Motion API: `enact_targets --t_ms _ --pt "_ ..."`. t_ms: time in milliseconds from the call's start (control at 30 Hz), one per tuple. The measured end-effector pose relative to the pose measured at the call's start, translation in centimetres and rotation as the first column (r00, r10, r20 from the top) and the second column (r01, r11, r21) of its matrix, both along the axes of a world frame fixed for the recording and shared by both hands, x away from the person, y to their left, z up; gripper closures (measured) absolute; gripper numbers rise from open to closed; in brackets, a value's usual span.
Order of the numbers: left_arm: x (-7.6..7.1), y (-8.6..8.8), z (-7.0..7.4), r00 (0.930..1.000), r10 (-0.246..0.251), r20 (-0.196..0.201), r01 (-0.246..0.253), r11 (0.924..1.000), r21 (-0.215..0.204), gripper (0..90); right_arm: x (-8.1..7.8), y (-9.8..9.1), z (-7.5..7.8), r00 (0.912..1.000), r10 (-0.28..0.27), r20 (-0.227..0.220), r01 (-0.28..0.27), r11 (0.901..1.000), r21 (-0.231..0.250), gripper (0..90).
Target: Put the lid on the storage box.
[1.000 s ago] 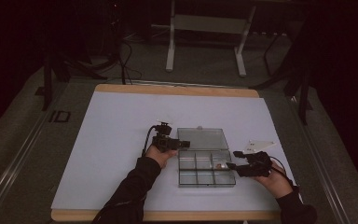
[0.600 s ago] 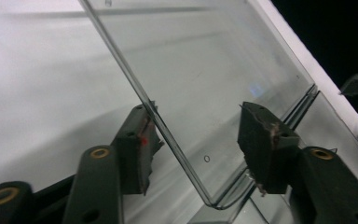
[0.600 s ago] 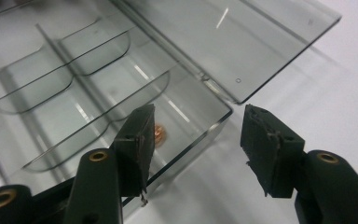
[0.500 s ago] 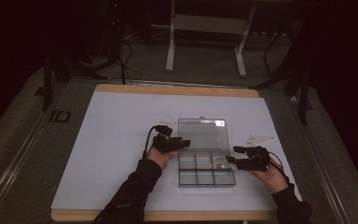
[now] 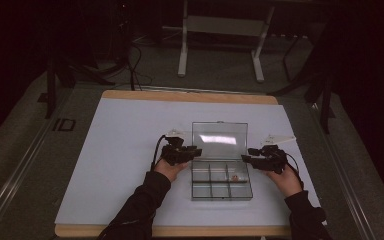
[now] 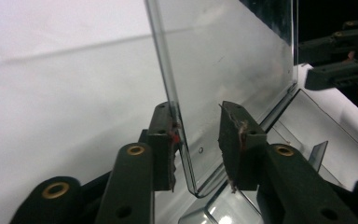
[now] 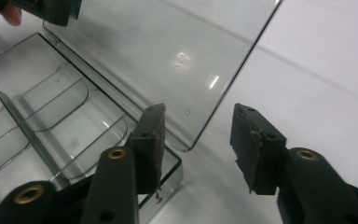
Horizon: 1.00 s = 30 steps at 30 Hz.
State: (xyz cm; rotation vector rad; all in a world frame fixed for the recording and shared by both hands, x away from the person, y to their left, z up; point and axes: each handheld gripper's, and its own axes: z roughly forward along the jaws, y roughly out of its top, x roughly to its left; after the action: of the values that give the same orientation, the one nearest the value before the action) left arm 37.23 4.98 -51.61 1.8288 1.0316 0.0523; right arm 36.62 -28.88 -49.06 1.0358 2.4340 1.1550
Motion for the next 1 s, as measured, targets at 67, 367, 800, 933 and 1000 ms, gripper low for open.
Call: enact_targets --t_ms 67,367,800,933,1000 --pt "-0.1 0.1 0.1 1.0000 -0.005 0.004 0.005 1.0000 -0.003 70.8 0.1 0.1 0.2 1.0000 0.005 0.002 -0.005 1.0000 -0.001 58.7" --pt "-0.7 0.5 0.3 0.9981 -0.033 0.051 0.033 0.9995 0.002 74.8 0.2 0.2 0.7 0.9992 0.013 0.038 -0.011 0.9990 -0.043 78.8" --pt "-1.0 1.4 1.1 0.9961 -0.044 0.077 0.044 0.9990 -0.006 75.0 0.2 -0.2 1.2 0.9992 0.034 0.023 -0.033 0.9992 -0.020 82.5" --pt "-1.2 1.5 1.5 0.9946 -0.051 0.091 0.049 0.9986 0.019 80.0 0.2 -0.3 1.3 0.9988 0.041 0.027 -0.041 0.9990 -0.015 83.0" --pt "-1.3 1.6 1.6 0.9934 -0.057 0.099 0.055 0.9982 0.024 80.4 0.1 -0.3 1.4 0.9987 0.043 0.029 -0.042 0.9991 -0.009 83.0"
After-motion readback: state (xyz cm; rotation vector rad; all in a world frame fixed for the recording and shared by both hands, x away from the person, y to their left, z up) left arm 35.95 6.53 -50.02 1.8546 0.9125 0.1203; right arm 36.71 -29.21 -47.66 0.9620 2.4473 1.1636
